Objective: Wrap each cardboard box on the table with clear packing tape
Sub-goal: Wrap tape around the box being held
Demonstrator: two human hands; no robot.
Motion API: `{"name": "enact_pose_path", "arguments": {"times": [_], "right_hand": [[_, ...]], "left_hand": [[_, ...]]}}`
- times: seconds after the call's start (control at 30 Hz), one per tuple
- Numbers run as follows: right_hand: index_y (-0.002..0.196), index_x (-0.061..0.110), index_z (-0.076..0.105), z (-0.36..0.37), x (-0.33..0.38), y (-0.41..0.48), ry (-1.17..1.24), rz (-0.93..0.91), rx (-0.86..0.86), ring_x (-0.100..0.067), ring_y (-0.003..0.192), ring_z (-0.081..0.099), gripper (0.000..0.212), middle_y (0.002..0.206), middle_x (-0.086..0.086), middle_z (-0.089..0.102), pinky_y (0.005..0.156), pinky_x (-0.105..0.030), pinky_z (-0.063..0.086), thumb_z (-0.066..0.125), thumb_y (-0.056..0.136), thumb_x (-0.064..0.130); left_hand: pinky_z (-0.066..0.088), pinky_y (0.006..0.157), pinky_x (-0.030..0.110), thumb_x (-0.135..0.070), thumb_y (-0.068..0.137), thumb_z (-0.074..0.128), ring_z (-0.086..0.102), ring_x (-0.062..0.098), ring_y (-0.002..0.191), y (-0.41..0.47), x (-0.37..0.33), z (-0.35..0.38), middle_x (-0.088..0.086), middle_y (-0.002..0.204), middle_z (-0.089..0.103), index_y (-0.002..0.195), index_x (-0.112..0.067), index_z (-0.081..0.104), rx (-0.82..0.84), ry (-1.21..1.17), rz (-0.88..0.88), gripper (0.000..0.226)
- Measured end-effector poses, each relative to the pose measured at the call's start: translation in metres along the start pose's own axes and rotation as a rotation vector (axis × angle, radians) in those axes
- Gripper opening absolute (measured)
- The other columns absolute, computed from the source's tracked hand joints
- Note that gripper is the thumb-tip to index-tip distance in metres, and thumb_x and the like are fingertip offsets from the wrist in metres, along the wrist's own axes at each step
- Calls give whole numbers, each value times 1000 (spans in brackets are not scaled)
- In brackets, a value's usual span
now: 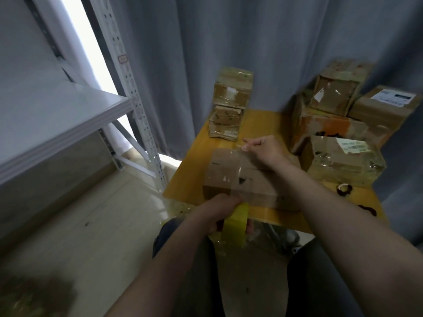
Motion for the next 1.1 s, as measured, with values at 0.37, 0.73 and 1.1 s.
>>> {"name": "enact_pose_path", "arguments": {"times": [0.37,0.73,1.1], "right_hand": [[110,43,77,12,-18,0,-457,-134,-151,-27,134,45,21,147,21,57,105,-50,28,63,96,51],[161,23,29,28,28,-52,-489,-304,70,-25,155,23,53,170,-2,22,125,-45,24,41,110,34],[165,14,-3,78,-7,-36,-718,-96,215,-18,159,-14,76,173,-2,-13,128,-47,-7,16,107,59]], "left_hand": [[60,88,48,-42,106,47,75,36,94,18,5,-1,18,95,77,114,-5,59,-52,-7,-22,40],[59,57,38,-27,104,52,71,30,60,20,-2,6,16,78,73,96,0,66,-21,-206,-5,31],[59,55,37,-29,105,52,68,31,64,20,-1,6,18,78,70,101,4,65,8,-170,-3,35]]}}
Point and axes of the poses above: each hand's wrist, its own y-axis towards the middle knuckle, its own z-axis out of the palm, x = y × z, the point moved 5 cm from there along y, towards the middle knuckle
